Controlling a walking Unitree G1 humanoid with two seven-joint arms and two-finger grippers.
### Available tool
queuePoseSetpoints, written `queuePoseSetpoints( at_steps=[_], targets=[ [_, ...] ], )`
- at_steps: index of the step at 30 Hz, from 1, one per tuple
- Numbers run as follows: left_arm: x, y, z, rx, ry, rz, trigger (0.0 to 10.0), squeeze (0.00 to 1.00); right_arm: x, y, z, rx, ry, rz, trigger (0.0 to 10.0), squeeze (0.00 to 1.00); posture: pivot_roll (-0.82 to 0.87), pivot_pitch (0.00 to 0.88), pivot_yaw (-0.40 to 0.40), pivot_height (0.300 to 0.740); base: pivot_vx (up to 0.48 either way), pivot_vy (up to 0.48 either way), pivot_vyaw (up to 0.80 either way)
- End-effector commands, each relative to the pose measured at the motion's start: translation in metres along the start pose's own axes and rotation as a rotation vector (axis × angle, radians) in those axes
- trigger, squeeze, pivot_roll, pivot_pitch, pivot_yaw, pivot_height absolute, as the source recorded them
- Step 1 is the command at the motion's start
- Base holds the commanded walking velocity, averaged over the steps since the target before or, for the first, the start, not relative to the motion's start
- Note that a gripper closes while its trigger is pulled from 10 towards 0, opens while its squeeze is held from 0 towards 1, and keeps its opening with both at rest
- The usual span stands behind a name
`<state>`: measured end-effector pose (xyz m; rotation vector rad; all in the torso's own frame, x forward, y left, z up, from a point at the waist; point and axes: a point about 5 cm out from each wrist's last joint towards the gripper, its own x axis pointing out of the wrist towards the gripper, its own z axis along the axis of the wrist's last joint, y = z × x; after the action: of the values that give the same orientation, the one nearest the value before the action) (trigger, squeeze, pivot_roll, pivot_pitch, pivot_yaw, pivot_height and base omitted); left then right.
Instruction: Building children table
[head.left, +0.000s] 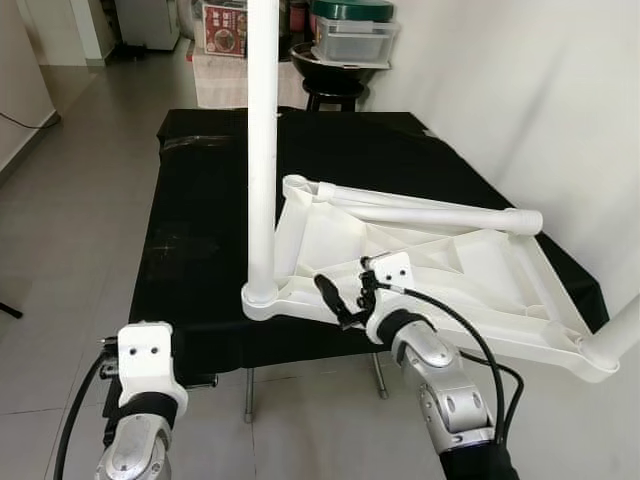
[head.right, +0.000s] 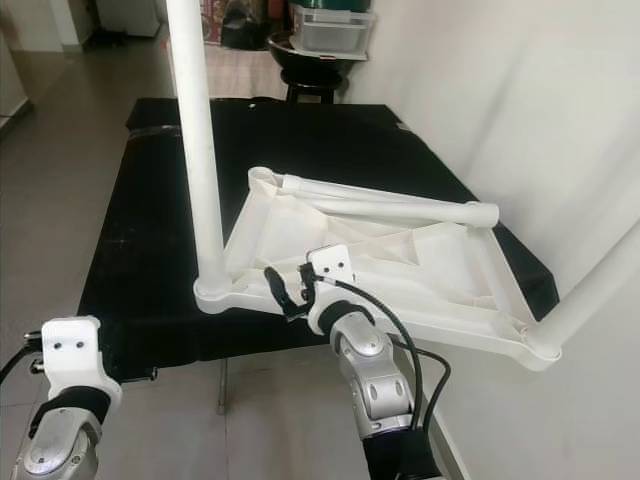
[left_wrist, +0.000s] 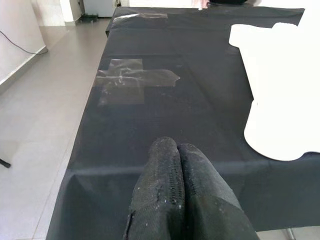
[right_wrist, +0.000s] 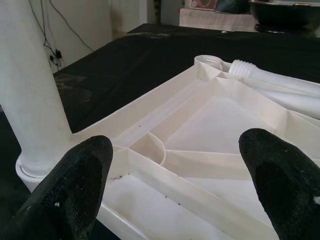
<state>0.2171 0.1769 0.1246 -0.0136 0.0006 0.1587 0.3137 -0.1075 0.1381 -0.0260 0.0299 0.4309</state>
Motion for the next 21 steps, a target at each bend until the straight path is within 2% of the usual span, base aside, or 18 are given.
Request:
queuePoseSetpoints(
  at_steps=[1,6,8,9,11,13,14,16,17,19,21],
  targets=[
    [0.001,0.0,0.004,-0.004,-0.025,-0.02,10.0,0.0,0.0,-0.007,0.002,0.012,-0.017,-0.003,10.0,0.0,-0.26,0.021,-0.082,0.74,0.0,0.0,0.0],
    [0.007,0.004,0.014,0.043,-0.068,-0.002,10.0,0.0,0.005,-0.015,0.006,-0.059,-0.018,0.058,10.0,0.0,-0.28,0.014,-0.077,0.74,0.0,0.0,0.0],
    [0.008,0.004,0.014,0.042,-0.072,-0.001,10.0,0.0,0.005,-0.02,0.006,-0.083,-0.001,0.057,10.0,0.0,-0.28,0.014,-0.074,0.74,0.0,0.0,0.0],
    [0.009,0.005,0.014,0.034,-0.071,-0.003,10.0,0.0,0.006,-0.024,0.004,-0.133,0.038,0.07,10.0,0.0,-0.28,0.012,-0.072,0.74,0.0,0.0,0.0],
    [0.009,0.005,0.014,0.034,-0.071,-0.003,10.0,0.0,0.006,-0.024,0.004,-0.133,0.038,0.07,10.0,0.0,-0.28,0.012,-0.072,0.74,0.0,0.0,0.0],
    [0.011,0.006,0.014,0.024,-0.07,-0.017,10.0,0.0,0.002,-0.032,-0.004,-0.29,0.146,0.15,10.0,0.0,-0.29,0.009,-0.066,0.74,0.0,0.0,0.0],
    [0.011,0.006,0.014,0.024,-0.07,-0.017,10.0,0.0,0.002,-0.032,-0.004,-0.29,0.146,0.15,10.0,0.0,-0.29,0.009,-0.066,0.74,0.0,0.0,0.0],
    [0.013,0.004,0.013,0.029,-0.064,-0.043,10.0,0.0,-0.002,-0.036,-0.008,-0.4,0.23,0.248,10.0,0.0,-0.29,0.008,-0.063,0.74,0.0,0.0,0.0],
    [0.013,0.004,0.013,0.029,-0.064,-0.043,10.0,0.0,-0.002,-0.036,-0.008,-0.4,0.23,0.248,10.0,0.0,-0.29,0.008,-0.063,0.74,0.0,0.0,0.0],
    [0.014,0.001,0.011,0.03,-0.057,-0.078,10.0,0.0,-0.003,-0.04,-0.005,-0.458,0.284,0.304,10.0,0.0,-0.29,0.004,-0.064,0.74,0.0,0.0,0.0],
    [0.014,-0.001,0.01,0.033,-0.053,-0.105,10.0,0.0,0.0,-0.044,-0.003,-0.478,0.328,0.294,10.0,0.0,-0.28,0.002,-0.067,0.74,0.0,0.0,0.0]
  ],
)
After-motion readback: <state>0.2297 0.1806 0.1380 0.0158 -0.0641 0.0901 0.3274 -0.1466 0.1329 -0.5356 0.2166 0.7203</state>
